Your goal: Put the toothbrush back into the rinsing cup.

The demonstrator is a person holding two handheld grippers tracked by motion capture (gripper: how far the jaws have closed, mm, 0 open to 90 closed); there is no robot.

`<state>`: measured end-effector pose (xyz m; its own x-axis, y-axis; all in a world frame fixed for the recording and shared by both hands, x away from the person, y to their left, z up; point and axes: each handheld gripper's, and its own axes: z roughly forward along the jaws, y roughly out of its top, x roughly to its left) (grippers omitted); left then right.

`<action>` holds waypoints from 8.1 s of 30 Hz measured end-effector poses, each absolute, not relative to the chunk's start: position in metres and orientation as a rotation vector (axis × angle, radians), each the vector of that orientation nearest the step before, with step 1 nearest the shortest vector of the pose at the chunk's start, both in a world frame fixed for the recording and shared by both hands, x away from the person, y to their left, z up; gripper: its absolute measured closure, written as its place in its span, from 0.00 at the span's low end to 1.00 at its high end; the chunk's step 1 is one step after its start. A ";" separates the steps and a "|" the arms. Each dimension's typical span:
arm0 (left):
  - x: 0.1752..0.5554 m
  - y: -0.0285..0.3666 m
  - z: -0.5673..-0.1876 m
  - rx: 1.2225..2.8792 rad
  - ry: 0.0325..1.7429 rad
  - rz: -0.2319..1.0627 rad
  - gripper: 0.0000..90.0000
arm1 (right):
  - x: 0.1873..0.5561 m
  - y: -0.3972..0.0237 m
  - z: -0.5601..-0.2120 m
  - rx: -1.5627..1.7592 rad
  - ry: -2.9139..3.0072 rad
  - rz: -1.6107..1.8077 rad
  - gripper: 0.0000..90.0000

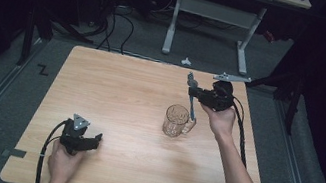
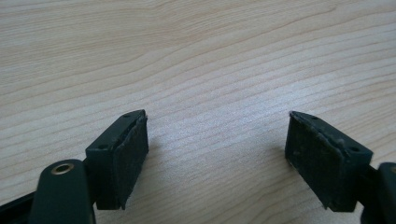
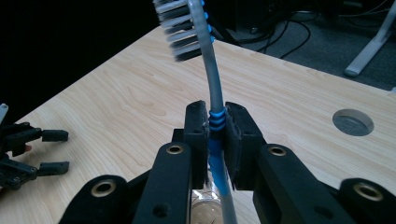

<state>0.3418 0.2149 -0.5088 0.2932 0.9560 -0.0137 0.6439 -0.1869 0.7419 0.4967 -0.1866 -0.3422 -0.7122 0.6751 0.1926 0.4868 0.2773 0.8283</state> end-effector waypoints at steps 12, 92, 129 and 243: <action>0.342 0.215 -0.509 1.917 1.427 0.618 0.24 | 0.497 -0.194 -0.349 1.111 2.343 1.398 0.89; 0.342 0.215 -0.509 1.918 1.427 0.618 0.24 | 0.479 -0.222 -0.387 1.188 2.279 1.490 0.88; 0.342 0.215 -0.509 1.918 1.427 0.618 0.24 | 0.478 -0.216 -0.408 1.186 2.271 1.489 0.89; 0.342 0.214 -0.509 1.918 1.428 0.619 0.24 | 0.433 -0.285 -0.402 1.240 2.123 1.439 0.60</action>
<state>0.3422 0.2143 -0.5087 0.2923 0.9562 -0.0123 0.6443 -0.1874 0.7414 0.4333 -0.2848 -0.4020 -0.5866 0.7808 0.2150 0.4888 0.1297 0.8627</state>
